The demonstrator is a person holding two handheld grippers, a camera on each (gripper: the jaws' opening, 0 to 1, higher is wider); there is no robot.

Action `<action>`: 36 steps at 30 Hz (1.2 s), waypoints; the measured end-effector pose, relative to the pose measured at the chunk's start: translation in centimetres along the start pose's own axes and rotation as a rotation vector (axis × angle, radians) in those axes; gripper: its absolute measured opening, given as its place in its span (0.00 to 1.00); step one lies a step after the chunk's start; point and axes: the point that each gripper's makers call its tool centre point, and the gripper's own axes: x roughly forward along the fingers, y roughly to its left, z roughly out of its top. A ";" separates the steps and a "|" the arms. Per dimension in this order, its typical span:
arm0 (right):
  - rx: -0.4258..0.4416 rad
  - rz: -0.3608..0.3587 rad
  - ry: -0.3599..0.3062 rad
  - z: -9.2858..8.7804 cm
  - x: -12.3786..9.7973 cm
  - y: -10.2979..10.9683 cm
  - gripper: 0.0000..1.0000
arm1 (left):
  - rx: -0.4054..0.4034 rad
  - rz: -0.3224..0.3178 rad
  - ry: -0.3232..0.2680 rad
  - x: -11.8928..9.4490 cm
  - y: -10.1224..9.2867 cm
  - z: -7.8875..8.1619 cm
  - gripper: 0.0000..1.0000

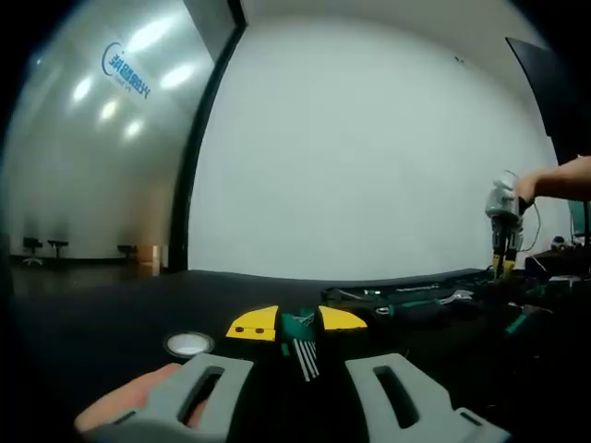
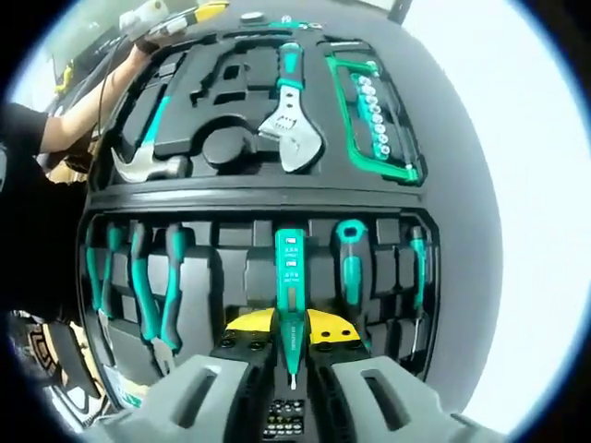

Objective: Pick up the tools and put them into their designated positions in the toolbox.

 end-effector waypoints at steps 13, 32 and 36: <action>-0.013 0.006 -0.010 -0.3 0.5 -0.7 0.09 | 0.002 0.000 0.002 0.0 0.0 0.0 0.14; -0.049 0.008 -0.076 0.6 -1.4 -2.0 0.08 | 0.005 -0.001 0.002 0.0 -0.1 0.0 0.14; -0.059 0.020 -0.063 1.1 -0.2 -1.3 0.01 | 0.006 0.000 0.005 0.0 -0.1 -0.1 0.14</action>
